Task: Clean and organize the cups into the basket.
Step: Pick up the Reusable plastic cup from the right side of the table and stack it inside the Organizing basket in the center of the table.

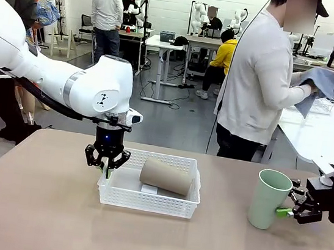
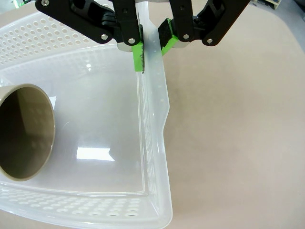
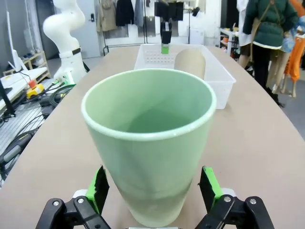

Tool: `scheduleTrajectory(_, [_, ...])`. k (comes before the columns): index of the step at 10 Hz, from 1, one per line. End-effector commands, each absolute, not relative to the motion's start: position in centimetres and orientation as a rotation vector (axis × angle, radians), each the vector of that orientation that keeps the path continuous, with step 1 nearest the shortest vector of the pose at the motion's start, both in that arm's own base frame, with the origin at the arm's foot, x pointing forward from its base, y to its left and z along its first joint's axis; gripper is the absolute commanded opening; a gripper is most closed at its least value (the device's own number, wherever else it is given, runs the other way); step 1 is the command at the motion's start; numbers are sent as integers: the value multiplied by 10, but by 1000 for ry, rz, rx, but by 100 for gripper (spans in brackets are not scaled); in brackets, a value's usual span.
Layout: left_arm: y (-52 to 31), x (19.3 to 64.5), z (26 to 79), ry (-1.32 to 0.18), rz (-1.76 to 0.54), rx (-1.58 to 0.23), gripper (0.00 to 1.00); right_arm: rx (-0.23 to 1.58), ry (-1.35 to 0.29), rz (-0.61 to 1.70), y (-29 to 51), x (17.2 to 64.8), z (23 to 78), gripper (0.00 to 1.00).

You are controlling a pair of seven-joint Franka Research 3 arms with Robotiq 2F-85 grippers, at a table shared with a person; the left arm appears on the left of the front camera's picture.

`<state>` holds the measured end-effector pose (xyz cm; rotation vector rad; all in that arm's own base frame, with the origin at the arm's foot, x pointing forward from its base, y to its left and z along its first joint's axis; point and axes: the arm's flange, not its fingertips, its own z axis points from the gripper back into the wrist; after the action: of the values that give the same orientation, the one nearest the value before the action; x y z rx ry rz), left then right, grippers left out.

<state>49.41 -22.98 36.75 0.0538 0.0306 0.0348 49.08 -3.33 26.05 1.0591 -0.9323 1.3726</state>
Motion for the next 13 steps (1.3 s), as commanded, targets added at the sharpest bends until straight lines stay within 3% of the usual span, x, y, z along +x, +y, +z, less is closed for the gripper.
scheduleTrajectory(1, [-229,495,367,23,25,54,0,1073,-912,1418,-25,500,256,100])
scheduleTrajectory(5, [-229,495,367,23,25,54,0,1110,-912,1377,-16,512,244,100])
scheduleTrajectory(6, [-229,495,367,23,25,54,0,1114,-945,1381,-18,513,245,89])
scheduleTrajectory(7, [-229,495,367,23,25,54,0,1115,-941,1378,-19,513,245,41])
scheduleTrajectory(8, [-229,495,367,23,25,54,0,1113,-941,1379,-19,512,244,29])
scheduleTrajectory(9, [-229,495,367,23,25,54,0,1112,-941,1379,-20,512,244,0])
scheduleTrajectory(11, [-229,495,367,23,25,54,0,1105,-947,1377,-20,512,245,0])
scheduleTrajectory(12, [-229,495,367,23,25,54,0,1099,-944,1354,-21,505,255,25])
scheduleTrajectory(13, [-229,495,367,23,25,54,0,1075,-961,1299,-24,491,293,25])
